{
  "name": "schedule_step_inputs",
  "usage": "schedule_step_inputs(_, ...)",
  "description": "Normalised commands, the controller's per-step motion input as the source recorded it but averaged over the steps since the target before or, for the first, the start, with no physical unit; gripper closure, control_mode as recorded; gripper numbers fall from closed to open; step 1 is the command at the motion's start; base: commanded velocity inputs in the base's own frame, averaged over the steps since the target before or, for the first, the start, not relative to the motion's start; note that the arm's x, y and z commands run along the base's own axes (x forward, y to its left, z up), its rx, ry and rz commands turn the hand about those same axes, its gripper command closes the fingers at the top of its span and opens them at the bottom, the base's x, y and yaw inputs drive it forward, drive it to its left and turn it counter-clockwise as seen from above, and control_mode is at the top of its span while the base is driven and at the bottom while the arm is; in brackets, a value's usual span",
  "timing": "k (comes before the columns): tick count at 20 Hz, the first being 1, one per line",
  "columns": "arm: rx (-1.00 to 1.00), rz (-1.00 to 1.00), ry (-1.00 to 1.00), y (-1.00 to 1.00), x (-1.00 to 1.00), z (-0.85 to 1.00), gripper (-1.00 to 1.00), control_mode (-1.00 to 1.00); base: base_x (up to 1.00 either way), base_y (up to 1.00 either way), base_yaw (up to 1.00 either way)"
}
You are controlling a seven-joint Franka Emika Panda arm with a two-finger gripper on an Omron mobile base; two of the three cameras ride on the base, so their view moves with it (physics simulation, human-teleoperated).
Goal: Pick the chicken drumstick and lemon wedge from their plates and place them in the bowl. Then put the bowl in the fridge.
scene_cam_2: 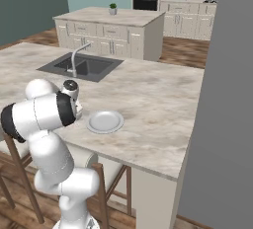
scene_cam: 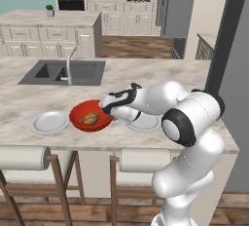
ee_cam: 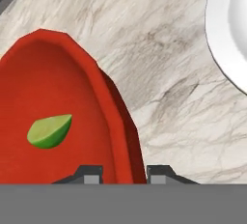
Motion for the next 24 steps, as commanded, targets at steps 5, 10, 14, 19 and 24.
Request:
schedule_step_inputs(5, 0.13, 0.0, -0.15, -0.12, -0.26, 0.44, 1.0, -1.0, 0.0, 0.0, 0.0)
schedule_step_inputs(10, 0.1, 0.0, -0.11, -0.17, -0.39, 0.46, 1.0, -1.0, 0.0, 0.0, 0.0)
schedule_step_inputs(14, 0.0, 0.0, 0.01, -0.21, -0.41, 0.39, 1.0, -1.0, 0.0, 0.0, 0.0)
schedule_step_inputs(19, 0.02, 0.0, 0.15, -0.28, -0.37, 0.42, 1.0, -1.0, 0.0, 0.0, 0.0)
schedule_step_inputs(24, 0.07, 0.0, 0.25, -0.26, -0.39, 0.41, 1.0, -1.0, 0.0, 0.0, 0.0)
